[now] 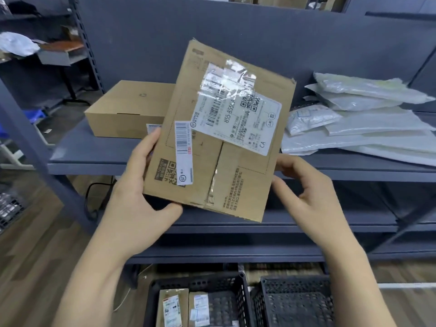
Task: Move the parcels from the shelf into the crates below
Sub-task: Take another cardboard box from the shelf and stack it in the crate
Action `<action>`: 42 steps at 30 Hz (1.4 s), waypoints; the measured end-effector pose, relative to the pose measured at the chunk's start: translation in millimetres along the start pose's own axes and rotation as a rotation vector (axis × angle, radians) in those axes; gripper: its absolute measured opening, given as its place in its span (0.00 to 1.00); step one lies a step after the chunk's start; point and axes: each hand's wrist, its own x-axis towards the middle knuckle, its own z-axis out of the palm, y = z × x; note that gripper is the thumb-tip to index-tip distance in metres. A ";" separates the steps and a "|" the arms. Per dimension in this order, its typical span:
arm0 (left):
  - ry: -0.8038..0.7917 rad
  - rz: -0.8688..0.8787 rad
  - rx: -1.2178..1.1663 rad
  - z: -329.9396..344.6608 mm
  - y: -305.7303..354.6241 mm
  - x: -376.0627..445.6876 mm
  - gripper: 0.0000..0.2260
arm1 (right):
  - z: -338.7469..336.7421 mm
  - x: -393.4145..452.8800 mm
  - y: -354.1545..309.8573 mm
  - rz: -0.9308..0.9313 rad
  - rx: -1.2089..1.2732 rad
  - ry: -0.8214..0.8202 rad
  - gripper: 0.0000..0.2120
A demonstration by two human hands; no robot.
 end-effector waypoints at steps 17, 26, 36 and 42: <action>-0.103 0.178 -0.229 -22.5 -28.4 11.1 0.33 | 0.4 5.5 10.9 -0.037 0.159 -0.156 0.71; 0.305 -0.032 -0.515 9.4 -24.9 23.2 0.21 | 6.6 9.9 9.5 -0.083 0.253 0.169 0.46; 0.101 0.066 -0.245 12.2 -1.3 18.5 0.19 | 20.1 9.8 18.4 -0.075 0.275 0.305 0.41; 0.002 -0.133 0.052 16.9 7.4 12.7 0.63 | 21.8 9.1 15.3 -0.090 0.280 0.311 0.37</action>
